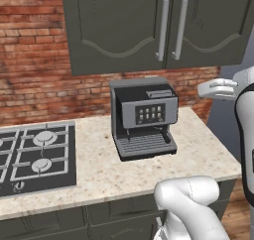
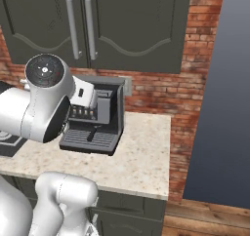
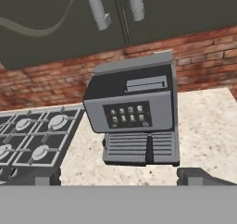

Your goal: Close all open cabinet doors.

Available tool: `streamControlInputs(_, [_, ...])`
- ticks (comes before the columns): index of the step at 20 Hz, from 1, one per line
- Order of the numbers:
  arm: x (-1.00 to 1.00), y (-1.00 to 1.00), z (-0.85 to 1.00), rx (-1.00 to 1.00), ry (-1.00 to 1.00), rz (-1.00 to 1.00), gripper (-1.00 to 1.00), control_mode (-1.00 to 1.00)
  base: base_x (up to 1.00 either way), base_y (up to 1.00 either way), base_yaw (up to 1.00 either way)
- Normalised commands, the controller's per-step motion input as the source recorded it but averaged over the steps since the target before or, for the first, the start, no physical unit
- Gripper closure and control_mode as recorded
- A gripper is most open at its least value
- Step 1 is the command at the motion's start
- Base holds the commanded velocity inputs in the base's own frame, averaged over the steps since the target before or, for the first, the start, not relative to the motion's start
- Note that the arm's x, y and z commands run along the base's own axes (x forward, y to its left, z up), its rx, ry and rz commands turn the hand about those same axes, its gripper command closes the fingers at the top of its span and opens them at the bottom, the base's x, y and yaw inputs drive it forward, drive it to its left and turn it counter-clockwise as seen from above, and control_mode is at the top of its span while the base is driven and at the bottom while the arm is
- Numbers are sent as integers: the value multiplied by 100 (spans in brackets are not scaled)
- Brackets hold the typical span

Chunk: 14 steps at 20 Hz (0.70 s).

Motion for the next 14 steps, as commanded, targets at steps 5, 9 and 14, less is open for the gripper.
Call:
streamControlInputs(5, [0, 0, 0, 0, 0, 0, -100, 100, 0, 0, 0])
streamControlInputs(9, [0, 0, 0, 0, 0, 0, -100, 100, 0, 0, 0])
streamControlInputs(14, [0, 0, 0, 0, 0, 0, -100, 100, 0, 0, 0])
